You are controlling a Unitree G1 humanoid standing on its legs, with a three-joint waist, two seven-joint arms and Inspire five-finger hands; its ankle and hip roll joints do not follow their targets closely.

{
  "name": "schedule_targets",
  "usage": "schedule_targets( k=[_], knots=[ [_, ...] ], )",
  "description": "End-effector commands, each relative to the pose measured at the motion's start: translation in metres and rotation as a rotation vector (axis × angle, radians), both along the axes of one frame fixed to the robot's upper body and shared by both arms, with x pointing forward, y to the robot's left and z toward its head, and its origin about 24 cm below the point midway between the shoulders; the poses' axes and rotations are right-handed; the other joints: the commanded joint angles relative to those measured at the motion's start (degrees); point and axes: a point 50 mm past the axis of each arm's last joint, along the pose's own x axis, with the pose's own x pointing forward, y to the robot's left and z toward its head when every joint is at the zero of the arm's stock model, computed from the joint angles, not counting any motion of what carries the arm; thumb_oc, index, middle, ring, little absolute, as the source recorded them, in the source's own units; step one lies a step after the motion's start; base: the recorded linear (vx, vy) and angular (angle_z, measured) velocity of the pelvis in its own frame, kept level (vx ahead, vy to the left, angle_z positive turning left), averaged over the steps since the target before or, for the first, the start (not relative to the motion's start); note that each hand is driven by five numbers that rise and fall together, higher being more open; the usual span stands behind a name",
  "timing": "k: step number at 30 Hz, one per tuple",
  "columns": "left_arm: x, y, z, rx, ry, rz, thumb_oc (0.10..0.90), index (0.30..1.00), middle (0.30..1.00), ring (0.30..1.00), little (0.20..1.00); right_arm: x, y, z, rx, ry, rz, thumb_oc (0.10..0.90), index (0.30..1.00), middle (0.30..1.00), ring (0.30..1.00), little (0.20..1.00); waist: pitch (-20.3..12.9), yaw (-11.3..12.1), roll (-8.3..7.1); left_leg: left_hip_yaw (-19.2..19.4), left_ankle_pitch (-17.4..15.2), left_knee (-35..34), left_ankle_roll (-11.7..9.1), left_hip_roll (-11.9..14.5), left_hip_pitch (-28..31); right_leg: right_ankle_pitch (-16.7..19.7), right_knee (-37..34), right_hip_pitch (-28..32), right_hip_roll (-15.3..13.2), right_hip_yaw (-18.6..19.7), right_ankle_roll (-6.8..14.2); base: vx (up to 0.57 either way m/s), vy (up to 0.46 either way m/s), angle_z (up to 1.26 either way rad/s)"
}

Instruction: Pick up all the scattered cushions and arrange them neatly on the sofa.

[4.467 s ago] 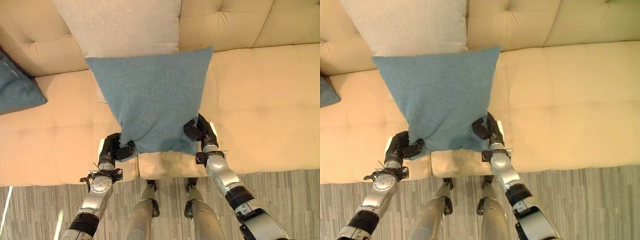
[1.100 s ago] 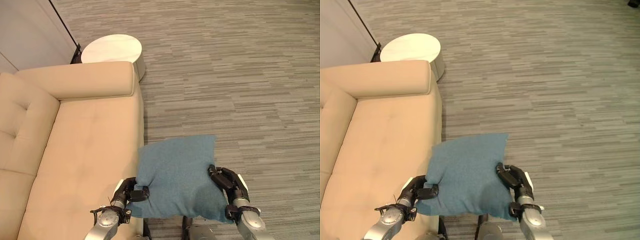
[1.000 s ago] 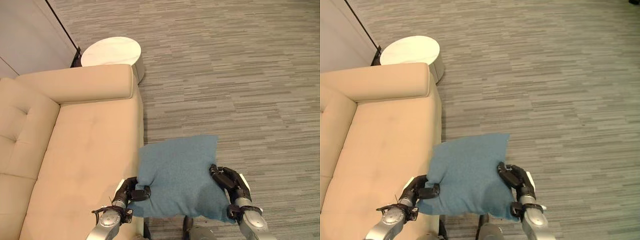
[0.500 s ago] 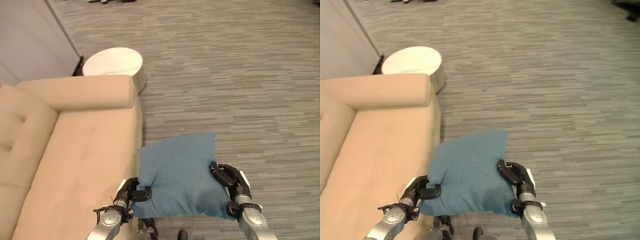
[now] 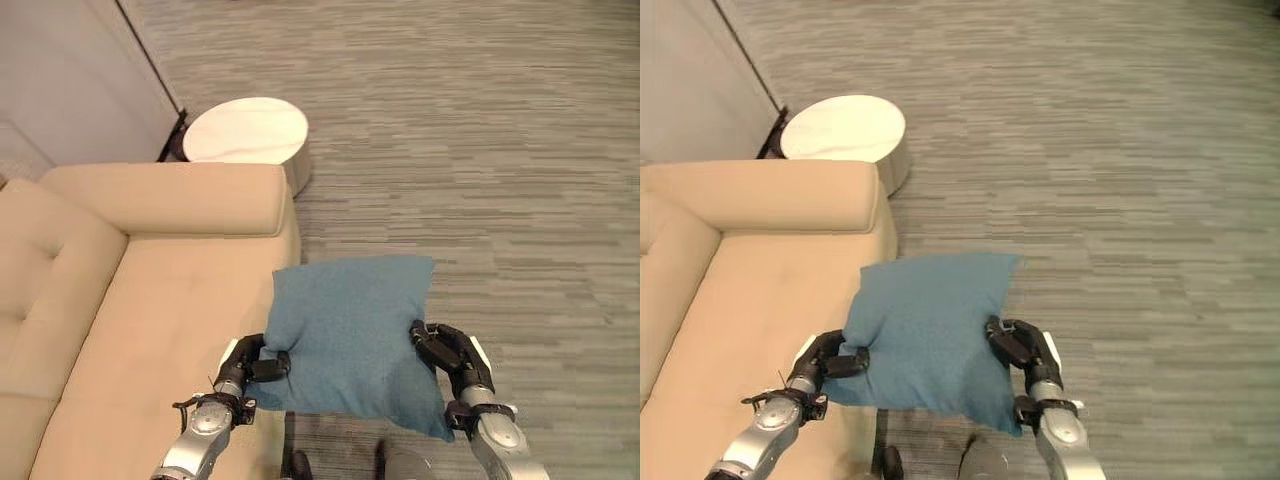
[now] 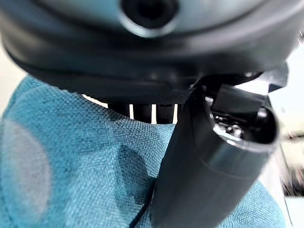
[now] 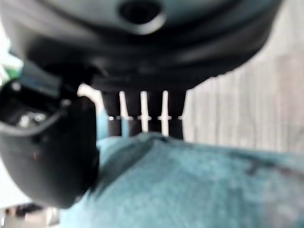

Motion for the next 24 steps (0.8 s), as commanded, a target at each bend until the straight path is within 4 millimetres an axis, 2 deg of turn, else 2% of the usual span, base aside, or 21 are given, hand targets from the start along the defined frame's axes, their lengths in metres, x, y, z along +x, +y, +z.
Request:
schedule_targets(
  k=[1,2,3,7,8,9,10,11,12,13,14,15,16,17,18,19,21,24],
  knots=[
    [0.026,-0.051,0.059,-0.196,-0.34,-0.166,0.4,0.3,0.3,0.3,0.3,0.028,0.026,0.052,0.053,-0.311,0.116,0.4,0.3,0.3,0.3,0.3,-5.4,0.1,-2.54,5.7,-4.2,1.3,-0.9,-4.2,-0.2,-4.1,-1.6,2.5,-0.7,-2.7,2.2,0.16,-0.233,1.01],
    [0.026,-0.049,0.059,-0.19,-0.343,-0.16,0.4,0.3,0.3,0.3,0.3,0.028,0.027,0.051,0.052,-0.309,0.123,0.4,0.3,0.3,0.3,0.3,-5.5,0.4,-2.77,5.0,-4.5,1.3,-1.4,-4.0,0.2,-3.3,-2.1,2.5,-1.6,-5.0,2.3,0.12,-0.238,0.73],
    [0.026,-0.046,0.058,-0.182,-0.342,-0.159,0.4,0.3,0.3,0.3,0.3,0.027,0.028,0.05,0.047,-0.3,0.135,0.4,0.3,0.3,0.3,0.3,-5.8,0.7,-3.38,4.1,-5.4,2.5,-2.1,-3.9,0.3,-3.1,-4.6,4.9,-3.0,-7.8,2.1,0.12,-0.238,0.91],
    [0.026,-0.046,0.058,-0.182,-0.342,-0.159,0.4,0.3,0.3,0.3,0.3,0.027,0.028,0.05,0.047,-0.3,0.136,0.4,0.3,0.3,0.3,0.3,-5.7,0.7,-3.38,4.0,-5.4,2.5,-2.1,-3.9,0.3,-3.1,-4.7,5.0,-3.0,-7.9,2.1,0.04,-0.121,0.61],
    [0.021,-0.044,0.053,-0.208,-0.32,-0.125,0.4,0.3,0.3,0.3,0.3,0.026,0.026,0.048,0.047,-0.288,0.145,0.4,0.3,0.3,0.3,0.3,-6.2,1.8,-4.06,2.1,-6.1,5.5,-3.9,-2.5,-0.3,-3.4,-6.1,7.9,-2.2,-10.0,0.9,0.13,-0.458,-0.07],
    [0.019,-0.043,0.05,-0.216,-0.308,-0.112,0.4,0.3,0.3,0.3,0.3,0.026,0.026,0.048,0.051,-0.288,0.146,0.4,0.3,0.3,0.3,0.3,-6.3,1.8,-4.28,1.6,-6.3,6.7,-4.3,-2.1,-0.9,-3.7,-6.5,8.8,-1.7,-10.8,0.3,0.19,-0.637,0.31],
    [0.016,-0.041,0.048,-0.228,-0.294,-0.095,0.4,0.3,0.3,0.3,0.3,0.025,0.023,0.049,0.053,-0.291,0.145,0.4,0.3,0.3,0.3,0.3,-5.9,1.6,-4.43,1.4,-6.9,11.1,-5.3,-1.3,-2.7,-4.9,-7.2,11.0,-1.0,-12.6,-0.7,0.1,-0.425,1.14],
    [0.014,-0.042,0.045,-0.229,-0.277,-0.094,0.4,0.3,0.3,0.3,0.3,0.024,0.019,0.05,0.048,-0.293,0.127,0.4,0.3,0.3,0.3,0.3,-5.0,1.4,-4.99,4.8,-5.9,16.2,-5.7,0.2,-5.5,-6.1,-6.9,12.4,-1.5,-14.8,-1.6,0.08,-0.307,1.65],
    [0.014,-0.041,0.045,-0.229,-0.277,-0.094,0.4,0.3,0.3,0.3,0.3,0.024,0.019,0.05,0.048,-0.293,0.127,0.4,0.3,0.3,0.3,0.3,-5.0,1.3,-4.97,4.7,-6.0,16.5,-5.7,0.3,-5.7,-6.1,-6.9,12.4,-1.5,-14.9,-1.6,0.05,-0.23,1.9],
    [0.011,-0.04,0.043,-0.223,-0.266,-0.102,0.4,0.3,0.3,0.3,0.3,0.022,0.016,0.048,0.054,-0.285,0.111,0.4,0.3,0.3,0.3,0.3,-4.4,1.3,-5.26,9.0,-4.5,17.8,-5.0,1.7,-7.8,-6.7,-7.2,13.8,-1.3,-16.8,-2.3,0.03,-0.102,1.11],
    [0.011,-0.04,0.043,-0.222,-0.265,-0.102,0.4,0.3,0.3,0.3,0.3,0.022,0.016,0.048,0.055,-0.285,0.111,0.4,0.3,0.3,0.3,0.3,-4.4,1.3,-5.29,9.0,-4.5,17.8,-5.0,1.7,-7.8,-6.7,-7.3,13.8,-1.3,-16.8,-2.3,0.09,-0.18,0.81],
    [0.009,-0.038,0.041,-0.21,-0.253,-0.112,0.4,0.3,0.3,0.3,0.3,0.02,0.016,0.047,0.061,-0.281,0.107,0.4,0.3,0.3,0.3,0.3,-4.4,1.6,-5.48,12.4,-4.0,16.8,-4.2,1.1,-9.7,-7.0,-8.1,15.0,-0.9,-18.3,-2.4,0.06,-0.078,0.42],
    [0.009,-0.038,0.04,-0.209,-0.252,-0.112,0.4,0.3,0.3,0.3,0.3,0.02,0.016,0.047,0.062,-0.28,0.107,0.4,0.3,0.3,0.3,0.3,-4.5,1.5,-5.53,12.4,-4.0,16.8,-4.1,1.1,-9.7,-6.9,-8.1,14.9,-0.9,-18.3,-2.4,0.11,-0.107,0.55],
    [0.007,-0.037,0.039,-0.2,-0.246,-0.118,0.4,0.3,0.3,0.3,0.3,0.019,0.015,0.047,0.065,-0.279,0.102,0.4,0.3,0.3,0.3,0.3,-4.6,1.5,-5.44,14.4,-3.1,15.6,-3.9,0.9,-10.6,-7.2,-8.7,15.8,-0.6,-19.1,-2.3,0.21,-0.08,0.67],
    [0.007,-0.036,0.04,-0.193,-0.248,-0.118,0.4,0.3,0.3,0.3,0.3,0.02,0.016,0.047,0.071,-0.285,0.095,0.4,0.3,0.3,0.3,0.3,-4.8,1.2,-5.22,18.4,-1.5,13.1,-4.8,1.4,-13.0,-8.5,-9.4,17.3,0.5,-19.7,-2.0,0.15,-0.084,0.69],
    [0.007,-0.036,0.04,-0.192,-0.249,-0.117,0.4,0.3,0.3,0.3,0.3,0.02,0.016,0.048,0.072,-0.286,0.096,0.4,0.3,0.3,0.3,0.3,-4.7,1.3,-5.24,19.3,-0.1,12.5,-4.3,1.5,-13.1,-7.8,-9.3,16.7,0.5,-20.1,-2.2,0.2,-0.065,0.65],
    [0.008,-0.037,0.042,-0.193,-0.256,-0.117,0.4,0.3,0.3,0.3,0.3,0.021,0.017,0.049,0.088,-0.293,0.089,0.4,0.3,0.3,0.3,0.3,-5.1,1.1,-5.13,23.2,-0.1,9.5,-4.9,1.9,-13.7,-9.8,-9.3,18.6,1.5,-21.0,-1.9,0.24,-0.022,0.4],
    [0.006,-0.036,0.041,-0.199,-0.247,-0.112,0.4,0.3,0.3,0.3,0.3,0.021,0.02,0.048,0.098,-0.291,0.096,0.4,0.3,0.3,0.3,0.3,-5.9,1.3,-4.7,22.7,0.1,7.4,-3.9,1.0,-11.7,-10.7,-8.4,19.5,2.2,-21.2,-1.9,0.27,0.027,0.13]
  ],
)
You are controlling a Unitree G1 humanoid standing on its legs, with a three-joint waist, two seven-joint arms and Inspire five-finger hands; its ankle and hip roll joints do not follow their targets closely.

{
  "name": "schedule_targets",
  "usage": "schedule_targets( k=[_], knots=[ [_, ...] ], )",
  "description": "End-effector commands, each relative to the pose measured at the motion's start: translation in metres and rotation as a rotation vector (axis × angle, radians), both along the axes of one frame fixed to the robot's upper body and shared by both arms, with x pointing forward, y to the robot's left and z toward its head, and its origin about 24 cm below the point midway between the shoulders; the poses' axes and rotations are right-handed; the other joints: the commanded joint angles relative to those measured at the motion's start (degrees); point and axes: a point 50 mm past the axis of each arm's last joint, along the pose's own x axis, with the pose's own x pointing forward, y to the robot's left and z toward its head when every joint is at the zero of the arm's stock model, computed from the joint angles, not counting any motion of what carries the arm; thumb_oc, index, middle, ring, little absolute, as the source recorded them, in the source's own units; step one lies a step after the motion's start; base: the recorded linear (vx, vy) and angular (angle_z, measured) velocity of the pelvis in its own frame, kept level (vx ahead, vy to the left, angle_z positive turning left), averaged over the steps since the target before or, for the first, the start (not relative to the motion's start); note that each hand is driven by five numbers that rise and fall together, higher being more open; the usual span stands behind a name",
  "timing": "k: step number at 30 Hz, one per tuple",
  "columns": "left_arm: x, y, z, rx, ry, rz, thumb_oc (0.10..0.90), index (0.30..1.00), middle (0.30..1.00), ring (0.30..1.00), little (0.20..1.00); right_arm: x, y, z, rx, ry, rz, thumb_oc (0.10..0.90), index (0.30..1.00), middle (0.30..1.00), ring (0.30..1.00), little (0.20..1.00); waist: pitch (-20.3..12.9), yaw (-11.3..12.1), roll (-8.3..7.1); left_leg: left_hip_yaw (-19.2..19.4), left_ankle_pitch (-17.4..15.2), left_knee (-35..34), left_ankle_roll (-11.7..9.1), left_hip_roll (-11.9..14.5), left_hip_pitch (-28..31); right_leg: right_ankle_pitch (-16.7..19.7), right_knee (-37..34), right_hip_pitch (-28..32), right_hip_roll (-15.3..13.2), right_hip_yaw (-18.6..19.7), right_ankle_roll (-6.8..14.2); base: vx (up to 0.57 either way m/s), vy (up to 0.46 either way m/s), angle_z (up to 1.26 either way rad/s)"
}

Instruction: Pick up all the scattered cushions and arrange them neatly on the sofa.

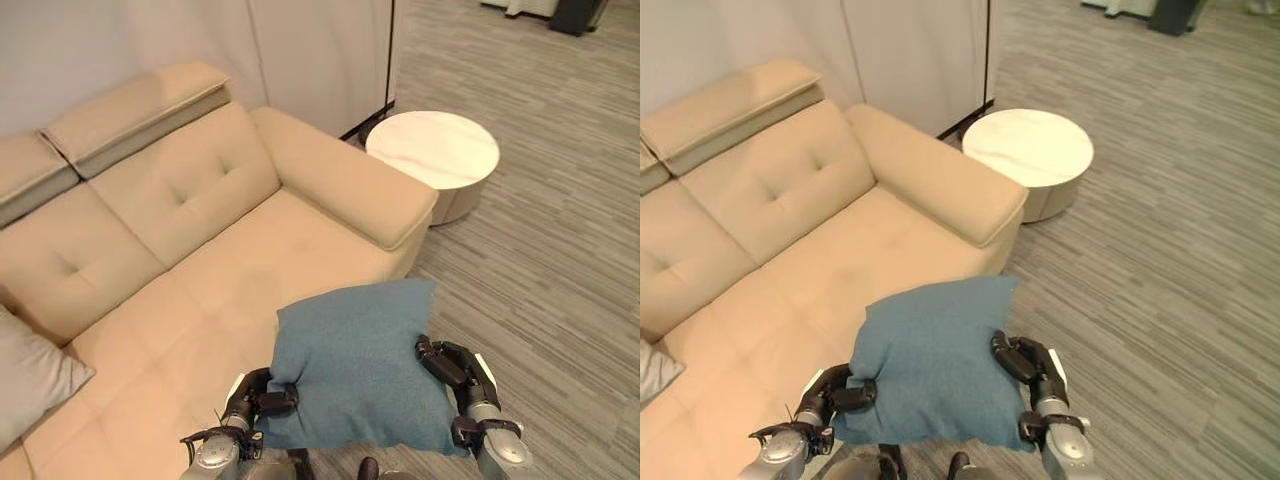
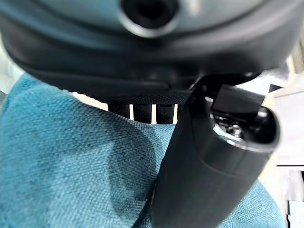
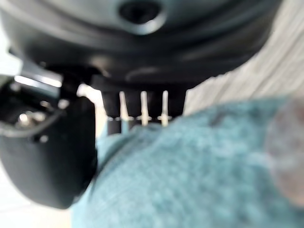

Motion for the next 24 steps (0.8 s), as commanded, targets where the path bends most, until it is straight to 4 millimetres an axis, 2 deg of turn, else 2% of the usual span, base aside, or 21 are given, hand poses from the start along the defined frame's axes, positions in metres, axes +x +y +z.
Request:
schedule_targets(
  k=[1,2,4,5,6,7,8,9,13,14,15,16,17,18,20,21,24],
  knots=[
    [0.045,-0.031,0.068,-0.14,-0.388,-0.112,0.4,0.3,0.3,0.3,0.3,0.035,0.028,0.058,0.083,-0.344,0.119,0.4,0.3,0.3,0.3,0.3,-6.2,-0.8,-1.95,-2.4,-2.8,-1.2,0.2,-0.4,4.6,-3.7,-0.7,5.9,0.6,3.2,6.6,0.3,0.056,-0.19],
    [0.045,-0.03,0.068,-0.14,-0.388,-0.112,0.4,0.3,0.3,0.3,0.3,0.034,0.029,0.058,0.084,-0.343,0.119,0.4,0.3,0.3,0.3,0.3,-6.2,-0.8,-2.04,-2.3,-2.8,-1.2,0.2,-0.4,4.7,-3.9,-0.5,5.8,0.5,3.2,6.6,0.31,0.071,-0.24],
    [0.045,-0.028,0.068,-0.133,-0.388,-0.102,0.4,0.3,0.3,0.3,0.3,0.035,0.034,0.057,0.082,-0.34,0.142,0.4,0.3,0.3,0.3,0.3,-7.0,-0.2,-2.96,-1.4,-4.8,-1.1,1.9,-1.2,6.2,-4.7,4.4,5.6,-0.7,3.5,7.6,0.21,0.072,-0.24],
    [0.046,-0.027,0.068,-0.131,-0.391,-0.093,0.4,0.3,0.3,0.3,0.3,0.036,0.036,0.057,0.084,-0.341,0.151,0.4,0.3,0.3,0.3,0.3,-7.0,-0.1,-3.26,-1.4,-5.7,-1.1,2.5,-1.6,7.0,-3.4,8.2,4.5,-1.6,3.5,8.7,0.19,0.112,-0.19],
    [0.046,-0.025,0.069,-0.125,-0.395,-0.088,0.4,0.3,0.3,0.3,0.3,0.037,0.038,0.058,0.085,-0.343,0.162,0.4,0.3,0.3,0.3,0.3,-6.7,-0.1,-3.6,-1.3,-6.6,-1.2,3.3,-2.3,8.1,-1.4,13.4,2.2,-3.0,3.6,10.9,0.2,0.13,-0.13],
    [0.047,-0.023,0.071,-0.11,-0.403,-0.088,0.4,0.3,0.3,0.3,0.3,0.037,0.04,0.058,0.085,-0.348,0.171,0.4,0.3,0.3,0.3,0.3,-5.8,-0.7,-3.64,-2.3,-7.6,-1.2,4.4,-3.0,9.7,1.9,21.7,-1.8,-4.0,5.4,13.4,0.14,0.107,-0.11],
    [0.047,-0.023,0.071,-0.11,-0.404,-0.088,0.4,0.3,0.3,0.3,0.3,0.037,0.04,0.058,0.085,-0.348,0.172,0.4,0.3,0.3,0.3,0.3,-5.9,-0.6,-3.7,-2.3,-7.7,-1.2,4.4,-3.1,9.6,1.8,22.0,-2.1,-4.1,5.5,13.5,0.06,0.025,-0.06],
    [0.048,-0.022,0.071,-0.103,-0.405,-0.086,0.4,0.3,0.3,0.3,0.3,0.037,0.042,0.059,0.093,-0.353,0.175,0.4,0.3,0.3,0.3,0.3,-5.5,-0.9,-3.23,-2.3,-6.7,-1.6,4.9,-2.5,10.0,3.1,24.4,-4.6,-3.6,6.4,12.9,0.05,-0.024,0.23],
    [0.047,-0.02,0.07,-0.101,-0.409,-0.081,0.4,0.3,0.3,0.3,0.3,0.036,0.041,0.059,0.103,-0.356,0.168,0.4,0.3,0.3,0.3,0.3,-5.2,-2.1,-1.82,-6.5,-7.2,-3.9,4.4,-3.1,12.9,0.1,18.5,-7.3,-4.0,10.1,10.3,0.17,-0.059,0.53],
    [0.047,-0.021,0.07,-0.102,-0.41,-0.089,0.4,0.3,0.3,0.3,0.3,0.037,0.04,0.059,0.104,-0.36,0.157,0.4,0.3,0.3,0.3,0.3,-5.2,-2.5,-1.28,-8.2,-7.4,-4.3,4.2,-3.2,13.3,-0.4,15.4,-8.5,-3.8,12.9,9.7,0.22,-0.133,0.65],
    [0.047,-0.023,0.07,-0.101,-0.415,-0.097,0.4,0.3,0.3,0.3,0.3,0.036,0.038,0.06,0.101,-0.363,0.147,0.4,0.3,0.3,0.3,0.3,-5.1,-3.5,-1.25,-11.2,-8.0,-4.4,3.8,-3.6,14.1,1.4,10.0,-9.9,-3.2,18.3,9.7,0.17,-0.109,0.69],
    [0.047,-0.023,0.07,-0.101,-0.415,-0.097,0.4,0.3,0.3,0.3,0.3,0.036,0.038,0.06,0.101,-0.363,0.147,0.4,0.3,0.3,0.3,0.3,-5.2,-3.5,-1.23,-11.2,-8.0,-4.4,3.8,-3.6,14.0,1.4,9.9,-9.9,-3.2,18.3,9.7,0.17,-0.11,0.83],
    [0.048,-0.023,0.071,-0.097,-0.421,-0.099,0.4,0.3,0.3,0.3,0.3,0.036,0.037,0.06,0.101,-0.363,0.138,0.4,0.3,0.3,0.3,0.3,-5.0,-4.1,-1.42,-12.8,-8.6,-4.3,3.6,-3.9,14.6,2.6,7.9,-10.7,-3.0,21.2,10.2,0.13,-0.104,1.08],
    [0.05,-0.023,0.072,-0.085,-0.434,-0.098,0.4,0.3,0.3,0.3,0.3,0.035,0.036,0.06,0.09,-0.363,0.139,0.4,0.3,0.3,0.3,0.3,-5.0,-4.2,-1.69,-13.8,-9.2,-4.1,3.3,-4.1,15.0,3.5,6.4,-11.2,-3.0,22.4,10.5,0.16,-0.145,1.1],
    [0.051,-0.022,0.075,-0.079,-0.448,-0.102,0.4,0.3,0.3,0.3,0.3,0.035,0.036,0.06,0.084,-0.363,0.143,0.4,0.3,0.3,0.3,0.3,-5.5,-3.9,-2.39,-14.5,-10.1,-3.1,3.2,-4.5,15.2,4.2,3.4,-9.2,-4.3,21.1,10.5,0.14,-0.191,0.93],
    [0.052,-0.021,0.079,-0.078,-0.469,-0.088,0.4,0.3,0.3,0.3,0.3,0.035,0.034,0.06,0.076,-0.364,0.14,0.4,0.3,0.3,0.3,0.3,-6.4,-2.9,-2.7,-15.5,-9.6,-3.1,2.3,-4.1,15.2,4.4,2.1,-7.6,-3.9,20.0,10.1,0.12,-0.202,0.59],
    [0.051,-0.019,0.082,-0.085,-0.484,-0.08,0.4,0.3,0.3,0.3,0.3,0.035,0.031,0.062,0.041,-0.371,0.144,0.4,0.3,0.3,0.3,0.3,-7.3,-2.3,-2.72,-16.6,-9.2,-4.1,1.6,-3.6,15.5,4.4,-0.2,-5.9,-3.7,18.3,9.8,0.1,-0.153,0.4]
  ],
)
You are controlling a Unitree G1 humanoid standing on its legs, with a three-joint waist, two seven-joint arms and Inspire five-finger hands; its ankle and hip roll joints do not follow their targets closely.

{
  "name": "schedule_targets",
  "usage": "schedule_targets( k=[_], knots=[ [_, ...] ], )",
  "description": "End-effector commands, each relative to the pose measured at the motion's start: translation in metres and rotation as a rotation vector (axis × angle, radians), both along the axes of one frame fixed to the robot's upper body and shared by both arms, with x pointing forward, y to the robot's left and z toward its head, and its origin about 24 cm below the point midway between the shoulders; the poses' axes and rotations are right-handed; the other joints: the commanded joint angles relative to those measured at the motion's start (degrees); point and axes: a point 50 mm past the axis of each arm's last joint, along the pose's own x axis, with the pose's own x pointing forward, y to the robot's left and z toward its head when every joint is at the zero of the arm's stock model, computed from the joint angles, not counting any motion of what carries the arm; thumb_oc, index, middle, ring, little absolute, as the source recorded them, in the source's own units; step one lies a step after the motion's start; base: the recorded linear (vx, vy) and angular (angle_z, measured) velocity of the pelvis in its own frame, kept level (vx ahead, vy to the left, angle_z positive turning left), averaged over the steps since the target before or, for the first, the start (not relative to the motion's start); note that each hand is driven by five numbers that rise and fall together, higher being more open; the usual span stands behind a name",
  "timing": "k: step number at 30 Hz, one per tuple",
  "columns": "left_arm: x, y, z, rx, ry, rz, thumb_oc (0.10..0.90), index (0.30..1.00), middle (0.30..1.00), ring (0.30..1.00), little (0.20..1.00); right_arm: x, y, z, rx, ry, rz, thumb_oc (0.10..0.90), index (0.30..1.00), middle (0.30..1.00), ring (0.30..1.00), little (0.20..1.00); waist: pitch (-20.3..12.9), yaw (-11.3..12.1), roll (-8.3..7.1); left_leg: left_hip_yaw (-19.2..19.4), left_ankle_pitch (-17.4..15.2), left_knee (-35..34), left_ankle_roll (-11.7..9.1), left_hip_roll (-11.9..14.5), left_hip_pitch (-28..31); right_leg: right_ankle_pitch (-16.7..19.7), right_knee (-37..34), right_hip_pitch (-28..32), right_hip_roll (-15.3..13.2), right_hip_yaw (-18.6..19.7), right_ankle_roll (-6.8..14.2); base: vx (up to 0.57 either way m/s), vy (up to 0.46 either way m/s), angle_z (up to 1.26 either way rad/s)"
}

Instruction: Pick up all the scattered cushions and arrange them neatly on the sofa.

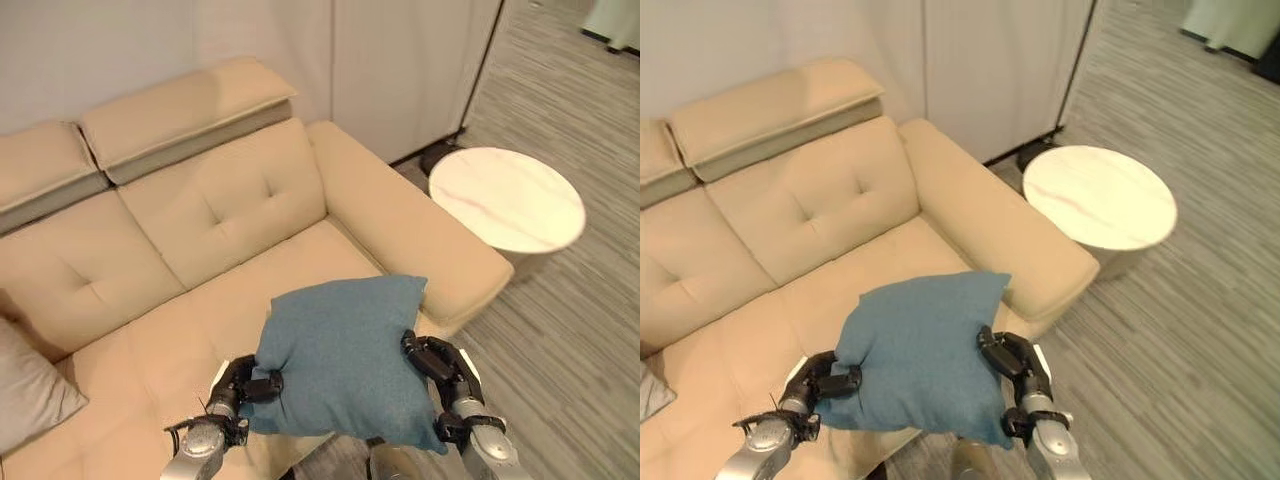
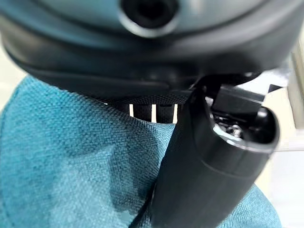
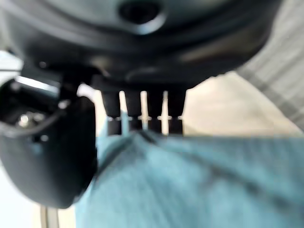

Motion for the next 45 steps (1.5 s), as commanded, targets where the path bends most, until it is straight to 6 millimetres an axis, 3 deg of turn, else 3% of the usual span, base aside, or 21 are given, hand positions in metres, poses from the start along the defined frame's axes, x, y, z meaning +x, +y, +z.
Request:
schedule_targets(
  k=[1,5,6,9,10,11,12,13,19,20,22,27,28,32,33,37,41,45],
  knots=[
    [0.052,-0.024,0.077,-0.091,-0.46,-0.122,0.4,0.3,0.3,0.3,0.3,0.031,0.023,0.059,0.027,-0.354,0.102,0.4,0.3,0.3,0.3,0.3,-5.5,-0.1,-4.99,1.0,-6.7,5.0,-0.3,-4.2,-1.9,-6.1,-0.7,5.2,-3.1,-3.1,3.9,0.05,-0.071,0.41],
    [0.052,-0.024,0.077,-0.091,-0.46,-0.122,0.4,0.3,0.3,0.3,0.3,0.031,0.023,0.059,0.027,-0.354,0.102,0.4,0.3,0.3,0.3,0.3,-5.5,-0.1,-4.99,1.0,-6.7,5.0,-0.3,-4.2,-1.9,-6.1,-0.7,5.2,-3.1,-3.1,3.9,0.02,-0.049,0.06],
    [0.052,-0.023,0.084,-0.097,-0.493,-0.107,0.4,0.3,0.3,0.3,0.3,0.032,0.019,0.064,0.001,-0.377,0.089,0.4,0.3,0.3,0.3,0.3,-6.0,0.8,-5.01,-0.3,-5.6,3.9,-1.5,-3.2,-1.8,-6.6,-2.3,6.9,-2.2,-4.9,3.2,0.08,-0.2,-0.05],
    [0.052,-0.023,0.084,-0.097,-0.492,-0.107,0.4,0.3,0.3,0.3,0.3,0.032,0.019,0.064,0.001,-0.376,0.089,0.4,0.3,0.3,0.3,0.3,-5.9,0.5,-5.0,-0.5,-5.5,3.8,-1.5,-3.2,-1.7,-6.5,-2.5,7.2,-2.2,-5.2,3.2,0.03,-0.181,0.34],
    [0.057,-0.021,0.112,-0.125,-0.63,-0.078,0.4,0.3,0.3,0.3,0.3,0.035,0.007,0.08,-0.076,-0.457,0.051,0.4,0.3,0.3,0.3,0.3,-4.6,1.9,-5.08,-2.9,-2.8,3.4,-4.5,-1.3,-4.0,-7.8,-5.7,10.1,-1.3,-11.2,2.0,-0.1,-0.405,0.61],
    [0.063,-0.024,0.127,-0.151,-0.701,-0.068,0.4,0.3,0.3,0.3,0.3,0.038,-0.001,0.091,-0.159,-0.497,0.036,0.4,0.3,0.3,0.3,0.3,-3.2,1.6,-5.34,0.7,-1.8,5.7,-4.5,-0.4,-7.0,-8.1,-6.1,10.7,-2.1,-15.0,1.8,-0.11,-0.406,0.85],
    [0.063,-0.024,0.127,-0.151,-0.703,-0.068,0.4,0.3,0.3,0.3,0.3,0.038,-0.001,0.091,-0.16,-0.498,0.036,0.4,0.3,0.3,0.3,0.3,-3.4,1.3,-5.3,0.4,-1.7,6.0,-4.4,-0.4,-7.6,-7.9,-6.1,10.4,-2.1,-15.3,1.8,-0.14,-0.103,1.14],
    [0.067,-0.027,0.134,-0.165,-0.735,-0.066,0.4,0.3,0.3,0.3,0.3,0.042,-0.004,0.097,-0.222,-0.521,0.032,0.4,0.3,0.3,0.3,0.3,-2.8,0.8,-5.09,5.5,-1.2,6.7,-4.2,0.5,-8.3,-8.3,-6.5,11.1,-2.1,-17.7,1.5,-0.03,-0.039,2.47],
    [0.069,-0.025,0.136,-0.145,-0.749,-0.054,0.4,0.3,0.3,0.3,0.3,0.048,-0.004,0.1,-0.269,-0.528,0.04,0.4,0.3,0.3,0.3,0.3,-2.9,0.9,-4.86,6.0,-0.7,6.4,-4.5,0.8,-8.6,-8.3,-7.3,12.0,-1.9,-18.6,1.5,0.01,-0.005,0.61],
    [0.075,-0.023,0.142,-0.1,-0.781,-0.053,0.4,0.3,0.3,0.3,0.3,0.057,-0.004,0.1,-0.3,-0.525,0.011,0.4,0.3,0.3,0.3,0.3,-4.0,1.3,-4.69,6.7,1.8,-0.4,-4.8,1.1,-6.6,-7.8,-7.8,10.8,-1.5,-20.0,2.3,0.08,0.019,0.14],
    [0.08,-0.024,0.15,-0.079,-0.818,-0.058,0.4,0.3,0.3,0.3,0.3,0.064,-0.002,0.105,-0.311,-0.552,0.001,0.4,0.3,0.3,0.3,0.3,-4.3,1.2,-4.78,7.0,2.0,-1.0,-5.1,1.5,-7.1,-7.5,-7.8,9.3,-1.3,-19.8,2.5,0.02,0.014,0.31],
    [0.111,-0.037,0.202,-0.027,-1.042,-0.086,0.4,0.3,0.3,0.3,0.3,0.095,0.009,0.144,-0.355,-0.721,-0.038,0.4,0.3,0.3,0.3,0.3,-2.4,1.0,-4.66,8.1,3.8,-1.0,-6.3,3.5,-12.2,-6.0,-7.8,2.9,-1.2,-19.9,3.0,-0.13,0.01,0.12],
    [0.111,-0.037,0.202,-0.027,-1.042,-0.086,0.4,0.3,0.3,0.3,0.3,0.095,0.009,0.145,-0.355,-0.721,-0.038,0.4,0.3,0.3,0.3,0.3,-2.4,1.0,-4.66,8.1,3.8,-1.0,-6.3,3.5,-12.2,-6.0,-7.8,2.9,-1.2,-19.9,3.0,-0.1,0.016,0.11],
    [0.132,-0.057,0.249,0.01,-1.229,-0.095,0.4,0.3,0.3,0.3,0.3,0.116,0.023,0.182,-0.388,-0.878,-0.076,0.4,0.3,0.3,0.3,0.3,-2.0,0.5,-4.28,8.2,4.8,-1.0,-7.1,4.0,-15.2,-5.1,-7.8,-0.5,-1.0,-19.4,3.1,-0.07,0.01,0.02],
    [0.133,-0.057,0.249,0.01,-1.232,-0.095,0.4,0.3,0.3,0.3,0.3,0.117,0.023,0.183,-0.388,-0.881,-0.077,0.4,0.3,0.3,0.3,0.3,-1.9,0.5,-4.26,8.2,4.9,-1.0,-7.1,4.0,-15.4,-5.1,-7.8,-0.6,-1.0,-19.4,3.1,-0.06,0.009,-0.01],
    [0.134,-0.064,0.301,0.044,-1.475,0.002,0.4,0.3,0.3,0.3,0.3,0.12,0.032,0.229,-0.425,-1.101,-0.164,0.4,0.3,0.3,0.3,0.3,-2.0,0.3,-3.99,8.2,5.5,-1.0,-7.6,4.2,-18.2,-4.4,-7.8,-4.0,-0.9,-18.5,3.3,-0.06,0.011,-0.03],
    [0.121,-0.057,0.323,0.122,-1.649,0.168,0.4,0.3,0.3,0.3,0.3,0.11,0.035,0.263,-0.565,-1.314,-0.286,0.4,0.3,0.3,0.3,0.3,-2.2,0.7,-4.12,8.3,5.6,-1.0,-7.8,4.4,-19.9,-4.0,-7.8,-6.3,-0.9,-17.7,3.4,-0.01,-0.001,-0.12],
    [0.125,-0.059,0.323,0.135,-1.655,0.234,0.4,0.3,0.3,0.3,0.3,0.117,0.036,0.279,-0.662,-1.372,-0.343,0.4,0.3,0.3,0.3,0.3,-1.7,1.3,-4.25,8.6,6.1,-1.0,-7.9,4.5,-21.4,-3.3,-7.8,-8.3,-0.9,-17.2,3.4,-0.06,-0.011,-0.16]
  ],
)
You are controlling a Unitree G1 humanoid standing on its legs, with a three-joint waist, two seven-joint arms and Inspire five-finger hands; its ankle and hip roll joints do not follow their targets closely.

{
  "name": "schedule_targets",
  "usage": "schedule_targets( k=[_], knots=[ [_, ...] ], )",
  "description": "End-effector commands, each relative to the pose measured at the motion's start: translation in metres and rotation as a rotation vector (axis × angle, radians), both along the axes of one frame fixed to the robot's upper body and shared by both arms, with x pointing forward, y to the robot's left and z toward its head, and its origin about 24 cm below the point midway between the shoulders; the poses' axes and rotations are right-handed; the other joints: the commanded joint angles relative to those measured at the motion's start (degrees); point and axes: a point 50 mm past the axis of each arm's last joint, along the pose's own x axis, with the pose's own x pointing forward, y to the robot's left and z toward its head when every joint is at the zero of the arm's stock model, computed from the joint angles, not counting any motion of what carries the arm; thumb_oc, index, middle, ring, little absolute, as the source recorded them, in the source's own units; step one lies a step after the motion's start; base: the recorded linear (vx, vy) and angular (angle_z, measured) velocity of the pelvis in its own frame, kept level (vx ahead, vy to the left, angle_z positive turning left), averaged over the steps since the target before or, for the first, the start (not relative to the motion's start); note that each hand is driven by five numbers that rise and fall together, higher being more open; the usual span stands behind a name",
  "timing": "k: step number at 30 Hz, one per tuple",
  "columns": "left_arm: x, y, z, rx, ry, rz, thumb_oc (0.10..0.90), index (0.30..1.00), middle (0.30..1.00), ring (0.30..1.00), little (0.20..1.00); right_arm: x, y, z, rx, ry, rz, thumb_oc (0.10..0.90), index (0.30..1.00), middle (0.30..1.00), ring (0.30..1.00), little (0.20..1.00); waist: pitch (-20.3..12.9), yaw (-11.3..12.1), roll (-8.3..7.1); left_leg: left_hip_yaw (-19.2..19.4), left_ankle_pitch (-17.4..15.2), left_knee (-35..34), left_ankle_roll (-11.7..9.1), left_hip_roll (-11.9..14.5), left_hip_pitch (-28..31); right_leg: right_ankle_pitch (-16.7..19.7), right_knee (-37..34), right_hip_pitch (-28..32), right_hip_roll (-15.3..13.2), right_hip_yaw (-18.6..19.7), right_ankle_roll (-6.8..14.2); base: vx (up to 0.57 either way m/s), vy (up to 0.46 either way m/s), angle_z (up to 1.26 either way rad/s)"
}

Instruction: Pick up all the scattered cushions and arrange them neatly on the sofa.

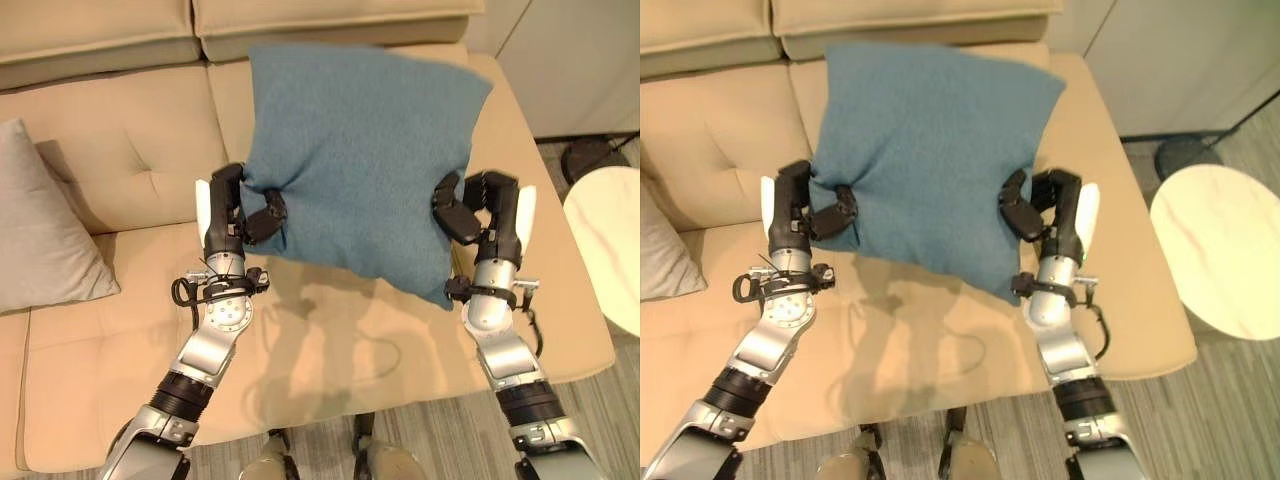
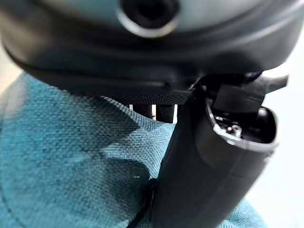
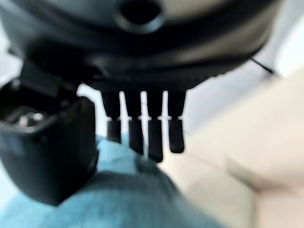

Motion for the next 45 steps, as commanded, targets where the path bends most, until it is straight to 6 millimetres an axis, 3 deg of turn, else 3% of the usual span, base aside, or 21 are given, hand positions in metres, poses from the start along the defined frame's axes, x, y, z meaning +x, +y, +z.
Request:
schedule_targets(
  k=[1,3,4,6,13,17,18,19,20,22,25,26,28,29,30,33,37,45],
  knots=[
    [-0.018,-0.03,0.098,-0.031,-0.541,-0.102,0.4,0.3,0.3,0.3,0.3,-0.006,0.029,0.089,-0.111,-0.456,0.059,0.4,0.3,0.3,0.3,0.3,-5.1,1.0,-2.99,1.9,-0.3,0.0,-8.1,3.6,-4.0,-2.5,-0.7,-0.7,0.9,0.1,2.7,-0.05,-0.028,0.22],
    [-0.005,-0.037,0.095,-0.062,-0.494,-0.098,0.4,0.3,0.3,0.3,0.3,0.015,0.022,0.099,-0.156,-0.396,-0.015,0.4,0.3,0.3,0.3,0.3,-4.3,1.7,-3.63,1.7,0.6,0.0,-8.4,3.7,-6.1,-1.8,-0.7,-2.8,1.2,0.2,2.7,-0.1,-0.062,0.1],
    [-0.005,-0.037,0.096,-0.063,-0.497,-0.097,0.4,0.3,0.3,0.3,0.3,0.016,0.022,0.1,-0.156,-0.399,-0.014,0.4,0.3,0.3,0.3,0.3,-4.3,1.6,-3.56,1.7,0.6,0.0,-8.4,3.7,-6.2,-1.8,-0.7,-2.9,1.2,0.2,2.7,-0.08,-0.06,0.03],
    [0.009,-0.046,0.09,-0.101,-0.416,-0.122,0.4,0.3,0.3,0.3,0.3,0.037,0.013,0.107,-0.093,-0.305,-0.05,0.4,0.3,0.3,0.3,0.3,-3.6,2.1,-4.5,1.3,1.2,0.0,-8.5,4.0,-8.0,-1.2,-0.7,-4.8,1.5,0.5,2.7,-0.05,-0.065,0.06],
    [0.042,-0.05,0.087,-0.02,-0.237,-0.152,0.4,0.3,0.3,0.3,0.3,0.065,0.008,0.124,0.012,-0.142,-0.018,0.4,0.3,0.3,0.3,0.3,-1.6,2.0,-5.52,-0.1,0.9,0.0,-9.7,4.7,-10.0,-1.6,-0.7,-6.6,2.2,1.6,3.4,-0.01,-0.056,-0.05],
    [0.05,-0.043,0.081,0.001,-0.168,-0.157,0.4,0.3,0.3,0.3,0.3,0.07,0.015,0.114,-0.062,-0.047,0.028,0.4,0.3,0.3,0.3,0.3,-0.9,1.7,-5.39,-0.3,1.1,0.0,-10.1,4.9,-10.6,-1.4,-0.7,-7.3,2.4,1.6,3.5,-0.01,-0.016,-0.03],
    [0.051,-0.042,0.08,-0.001,-0.159,-0.163,0.662,0.693,0.693,0.693,0.693,0.071,0.017,0.11,-0.071,-0.023,0.049,0.725,0.787,0.787,0.787,0.787,-0.6,1.7,-5.3,-0.2,1.2,0.0,-10.1,4.9,-10.5,-1.3,-0.7,-7.3,2.4,1.7,3.5,-0.03,-0.026,-0.1],
    [0.052,-0.04,0.075,0.012,-0.138,-0.16,0.748,0.822,0.822,0.822,0.822,0.071,0.018,0.105,-0.082,0.001,0.065,0.8,0.9,0.9,0.9,0.9,-0.4,1.6,-5.24,-0.1,1.3,0.0,-10.2,5.0,-10.4,-1.3,-0.7,-7.3,2.5,1.9,3.5,-0.04,-0.007,-0.09],
    [0.051,-0.038,0.07,0.02,-0.124,-0.17,0.8,0.9,0.9,0.9,0.9,0.071,0.021,0.095,-0.099,0.038,0.088,0.8,0.9,0.9,0.9,0.9,0.0,1.6,-5.0,0.0,1.3,0.0,-10.2,5.0,-10.1,-1.3,-0.7,-7.1,2.5,2.1,3.3,-0.03,-0.005,-0.04],
    [0.05,-0.037,0.064,0.015,-0.104,-0.175,0.8,0.9,0.9,0.9,0.9,0.071,0.02,0.086,-0.103,0.064,0.094,0.8,0.9,0.9,0.9,0.9,0.2,1.6,-4.84,0.0,1.3,0.0,-10.2,4.9,-9.9,-1.3,-0.7,-7.0,2.5,2.3,3.2,0.0,0.0,0.0],
    [0.043,-0.03,0.038,-0.015,-0.034,-0.199,0.8,0.9,0.9,0.9,0.9,0.066,0.016,0.052,-0.1,0.154,0.111,0.8,0.9,0.9,0.9,0.9,0.5,1.6,-4.27,0.3,1.3,0.0,-10.1,4.9,-9.2,-1.5,-0.7,-6.5,2.4,2.2,3.0,-0.03,0.0,0.0],
    [0.04,-0.028,0.029,-0.026,-0.009,-0.21,0.8,0.9,0.9,0.9,0.9,0.064,0.012,0.042,-0.096,0.181,0.107,0.8,0.9,0.9,0.9,0.9,0.9,1.5,-4.26,1.0,2.7,0.0,-9.5,4.9,-9.5,-0.3,-0.7,-6.7,2.3,1.6,2.5,-0.09,0.002,-0.01],
    [0.034,-0.02,0.008,-0.043,0.051,-0.216,0.8,0.9,0.9,0.9,0.9,0.06,0.008,0.024,-0.096,0.232,0.105,0.8,0.9,0.9,0.9,0.9,0.8,1.5,-3.96,1.4,2.5,0.0,-9.4,5.0,-8.7,-0.5,-0.7,-6.2,2.4,1.8,2.4,-0.01,0.01,-0.07],
    [0.033,-0.02,0.007,-0.043,0.053,-0.216,0.8,0.9,0.9,0.9,0.9,0.06,0.008,0.023,-0.095,0.234,0.105,0.8,0.9,0.9,0.9,0.9,0.4,1.5,-3.85,0.8,1.1,0.0,-9.9,5.0,-8.1,-1.7,-0.7,-5.6,2.5,2.3,2.8,0.07,0.01,-0.07],
    [0.027,-0.01,-0.01,-0.082,0.106,-0.211,0.8,0.9,0.9,0.9,0.9,0.055,0.002,0.008,-0.076,0.275,0.099,0.8,0.9,0.9,0.9,0.9,0.4,1.7,-3.55,0.9,1.1,0.0,-9.8,5.0,-7.5,-1.8,-0.7,-5.2,2.5,2.5,2.6,0.07,0.006,0.01],
    [0.021,0.001,-0.025,-0.118,0.146,-0.191,0.8,0.9,0.9,0.9,0.9,0.05,-0.005,-0.006,-0.049,0.307,0.089,0.8,0.9,0.9,0.9,0.9,0.3,1.8,-3.29,1.1,0.9,0.0,-9.7,5.0,-7.1,-1.9,-0.7,-4.9,2.5,2.6,2.5,0.0,0.0,-0.02],
    [-0.005,0.032,-0.06,-0.143,0.247,-0.154,0.8,0.9,0.9,0.9,0.9,0.026,-0.023,-0.048,-0.002,0.42,0.081,0.8,0.9,0.9,0.9,0.9,0.2,1.9,-2.75,2.0,2.0,0.0,-8.8,5.1,-5.3,-1.0,-0.7,-3.4,2.5,2.0,1.8,-0.06,-0.008,-0.01],
    [-0.026,0.077,-0.078,-0.16,0.303,-0.029,0.8,0.9,0.9,0.9,0.9,-0.01,-0.044,-0.091,0.084,0.537,0.077,0.8,0.9,0.9,0.9,0.9,-1.1,1.5,-2.47,2.1,1.3,0.0,-8.6,5.1,-1.6,-1.5,-0.7,0.3,2.2,1.8,1.8,0.0,-0.004,-0.01]
  ],
)
